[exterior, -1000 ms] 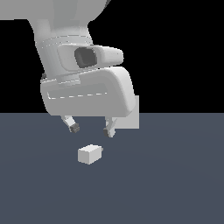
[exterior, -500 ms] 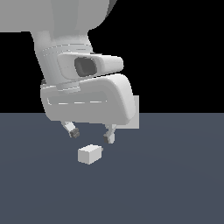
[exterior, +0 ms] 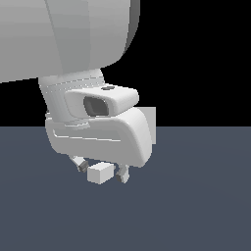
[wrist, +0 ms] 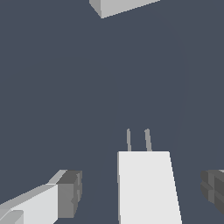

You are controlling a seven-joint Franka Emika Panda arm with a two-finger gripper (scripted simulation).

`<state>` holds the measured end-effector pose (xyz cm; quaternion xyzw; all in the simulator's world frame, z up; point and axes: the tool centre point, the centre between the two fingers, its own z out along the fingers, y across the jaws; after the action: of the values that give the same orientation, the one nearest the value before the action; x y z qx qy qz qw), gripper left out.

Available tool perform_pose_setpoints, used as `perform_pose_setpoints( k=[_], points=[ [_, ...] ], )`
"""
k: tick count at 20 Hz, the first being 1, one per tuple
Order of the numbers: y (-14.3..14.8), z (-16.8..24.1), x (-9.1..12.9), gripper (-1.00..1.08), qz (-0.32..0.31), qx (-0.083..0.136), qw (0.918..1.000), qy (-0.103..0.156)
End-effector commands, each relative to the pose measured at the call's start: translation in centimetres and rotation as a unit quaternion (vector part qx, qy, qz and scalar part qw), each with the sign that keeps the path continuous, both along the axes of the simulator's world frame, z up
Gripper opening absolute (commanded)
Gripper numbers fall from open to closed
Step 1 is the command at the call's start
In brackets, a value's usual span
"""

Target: Plug the charger into the wall socket.

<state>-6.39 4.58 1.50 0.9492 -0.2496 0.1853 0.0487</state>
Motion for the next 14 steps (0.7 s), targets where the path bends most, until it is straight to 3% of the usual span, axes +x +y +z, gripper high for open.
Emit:
perform_pose_setpoints(
  k=[1,2,3,14],
  points=[
    [0.02,-0.35,0.04,1.00,0.000,0.000,1.0000,0.000],
    [0.02,-0.37,0.04,1.00,0.000,0.000,1.0000,0.000],
    [0.02,-0.37,0.04,-1.00,0.000,0.000,1.0000,0.000],
    [-0.19,-0.28,-0.03,-1.00,-0.001,0.000,1.0000,0.000]
  ],
)
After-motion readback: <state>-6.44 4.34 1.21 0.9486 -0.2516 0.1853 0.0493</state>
